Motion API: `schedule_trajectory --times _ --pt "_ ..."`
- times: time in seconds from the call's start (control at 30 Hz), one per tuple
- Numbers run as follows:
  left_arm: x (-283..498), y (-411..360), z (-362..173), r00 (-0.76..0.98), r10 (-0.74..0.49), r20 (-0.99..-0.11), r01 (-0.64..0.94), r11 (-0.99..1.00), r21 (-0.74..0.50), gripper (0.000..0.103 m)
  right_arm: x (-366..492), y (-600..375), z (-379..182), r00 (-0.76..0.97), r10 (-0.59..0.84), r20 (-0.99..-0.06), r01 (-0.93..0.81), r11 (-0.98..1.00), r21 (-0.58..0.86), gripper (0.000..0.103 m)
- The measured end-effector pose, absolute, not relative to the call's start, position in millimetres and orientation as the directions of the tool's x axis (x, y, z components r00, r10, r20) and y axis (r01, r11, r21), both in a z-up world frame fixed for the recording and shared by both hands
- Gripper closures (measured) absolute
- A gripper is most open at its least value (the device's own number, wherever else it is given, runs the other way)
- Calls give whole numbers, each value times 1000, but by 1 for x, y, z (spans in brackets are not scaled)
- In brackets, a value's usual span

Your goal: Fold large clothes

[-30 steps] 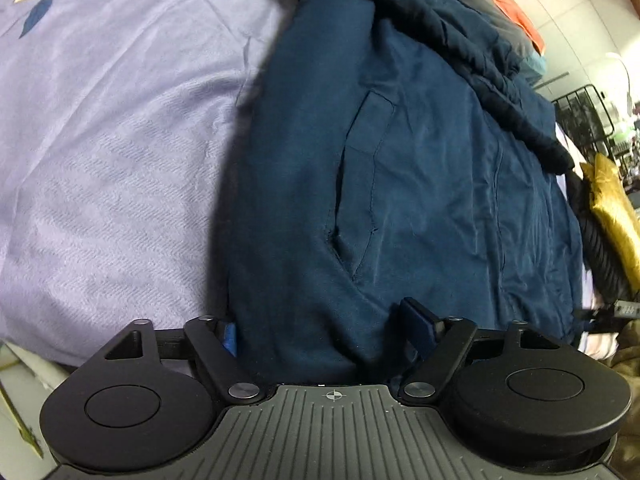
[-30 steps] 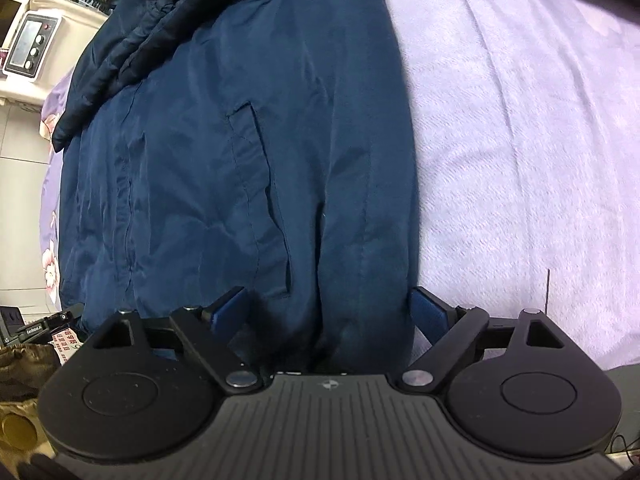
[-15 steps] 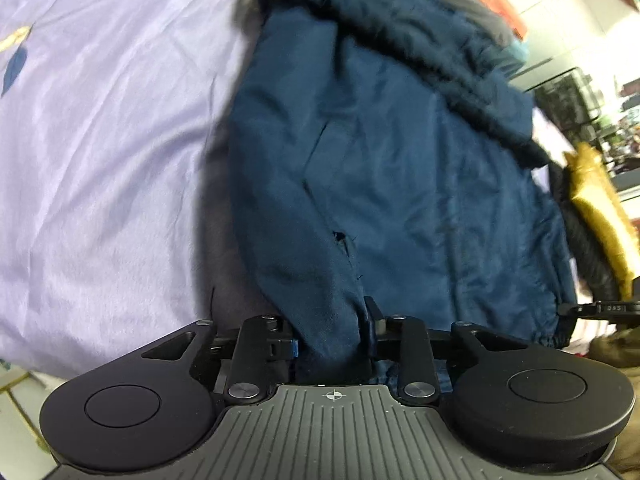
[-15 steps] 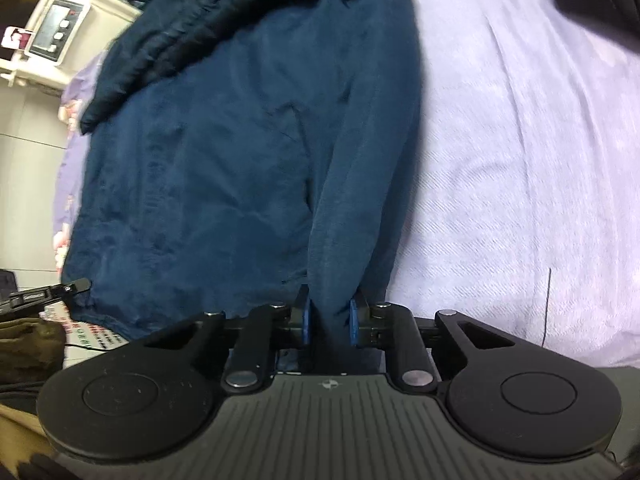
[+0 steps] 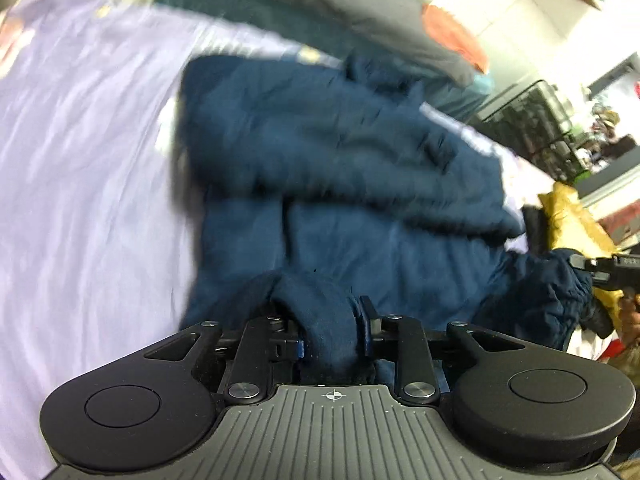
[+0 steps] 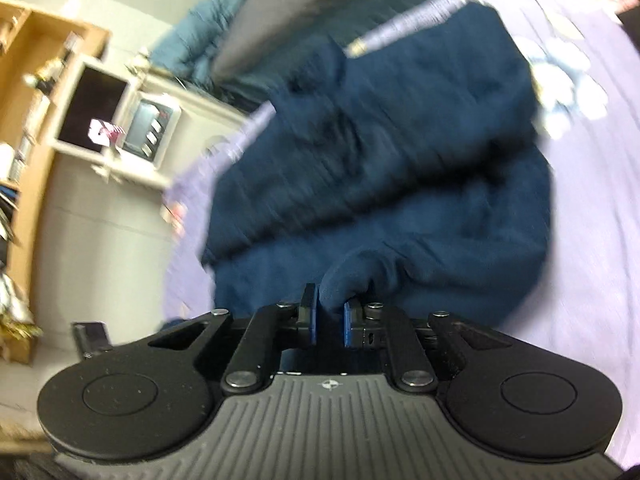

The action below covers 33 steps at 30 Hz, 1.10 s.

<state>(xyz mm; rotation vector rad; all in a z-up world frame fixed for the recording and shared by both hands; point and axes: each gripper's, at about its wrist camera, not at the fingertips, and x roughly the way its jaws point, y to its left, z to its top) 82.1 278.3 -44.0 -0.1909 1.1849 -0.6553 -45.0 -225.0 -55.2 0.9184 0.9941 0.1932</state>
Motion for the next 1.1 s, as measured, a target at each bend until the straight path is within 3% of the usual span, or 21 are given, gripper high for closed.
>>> schedule_trajectory --times 0.1,0.3,0.67,0.9,0.97,1.0,1.03,1.07,1.1 --pt "120 277 -26 243 -621 -745 347 773 -531 28 -23 -243 -42 604 507 -615 267 598 755 89" --pt "203 270 -13 316 -603 -733 331 794 -510 32 29 -299 -38 726 422 -544 363 436 823 89" --pt "302 230 -81 293 -430 -854 217 900 -379 32 124 -318 -104 670 231 -706 587 417 694 89" --pt "320 233 -108 269 -425 -864 78 904 -421 30 142 -309 -126 616 144 -775 660 443 607 86" --pt "323 237 -107 256 -443 -859 28 892 -452 29 143 -307 -127 622 141 -770 670 414 617 80" --pt "323 240 -104 255 -462 -849 10 880 -475 27 142 -308 -127 636 145 -758 668 389 635 68" --pt "323 245 -102 256 -492 -832 -9 860 -511 23 142 -309 -126 652 150 -743 663 363 655 50" --pt "323 251 -99 258 -526 -810 -30 834 -551 9 140 -311 -123 676 151 -722 652 335 680 41" --pt "322 259 -97 262 -568 -781 -56 799 -599 7 137 -312 -119 704 142 -696 638 306 707 29"
